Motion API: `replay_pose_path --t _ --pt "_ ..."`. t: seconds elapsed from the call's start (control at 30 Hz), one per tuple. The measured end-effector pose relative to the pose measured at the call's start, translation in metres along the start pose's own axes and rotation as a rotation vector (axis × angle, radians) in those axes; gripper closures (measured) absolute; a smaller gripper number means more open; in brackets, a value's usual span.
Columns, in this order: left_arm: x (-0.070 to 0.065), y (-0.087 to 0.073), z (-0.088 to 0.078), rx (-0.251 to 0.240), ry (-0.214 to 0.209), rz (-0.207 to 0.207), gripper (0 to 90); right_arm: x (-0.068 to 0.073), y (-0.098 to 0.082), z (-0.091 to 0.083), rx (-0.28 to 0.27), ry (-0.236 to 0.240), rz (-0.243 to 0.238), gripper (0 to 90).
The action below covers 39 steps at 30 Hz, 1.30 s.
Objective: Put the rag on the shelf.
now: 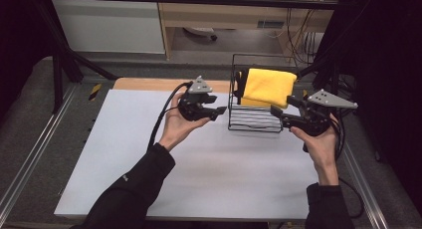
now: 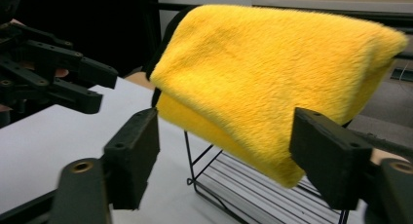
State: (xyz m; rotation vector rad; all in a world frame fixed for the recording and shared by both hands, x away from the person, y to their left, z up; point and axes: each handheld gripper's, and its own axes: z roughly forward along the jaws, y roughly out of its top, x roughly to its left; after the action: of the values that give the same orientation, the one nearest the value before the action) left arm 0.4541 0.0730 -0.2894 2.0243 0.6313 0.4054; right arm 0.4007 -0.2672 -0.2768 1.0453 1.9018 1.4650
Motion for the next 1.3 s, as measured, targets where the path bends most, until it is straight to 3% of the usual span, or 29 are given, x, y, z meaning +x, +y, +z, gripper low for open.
replay_pose_path --t 0.1,0.4,0.5,0.63,0.73,0.93,1.3 --pt "0.006 -0.023 -0.013 0.033 0.006 -0.030 32.6 0.008 -0.006 0.001 0.010 0.007 0.009 14.4" --pt "0.017 -0.101 -0.052 0.042 0.076 -0.093 9.0 0.027 -0.040 0.010 0.084 0.057 0.029 3.4" --pt "0.019 -0.126 -0.063 0.040 0.099 -0.126 6.8 0.030 -0.053 0.014 0.100 0.069 0.037 1.8" --pt "0.023 -0.154 -0.077 0.070 0.139 -0.137 6.0 0.032 -0.074 0.020 0.145 0.086 0.049 0.8" --pt "0.025 -0.174 -0.084 0.080 0.142 -0.171 6.0 0.033 -0.089 0.023 0.176 0.104 0.038 0.7" --pt "0.029 -0.203 -0.095 0.096 0.149 -0.187 6.0 0.030 -0.117 0.027 0.240 0.127 0.038 0.7" --pt "0.025 -0.230 -0.107 0.100 0.129 -0.175 6.1 0.022 -0.160 0.016 0.330 0.170 0.030 0.7"
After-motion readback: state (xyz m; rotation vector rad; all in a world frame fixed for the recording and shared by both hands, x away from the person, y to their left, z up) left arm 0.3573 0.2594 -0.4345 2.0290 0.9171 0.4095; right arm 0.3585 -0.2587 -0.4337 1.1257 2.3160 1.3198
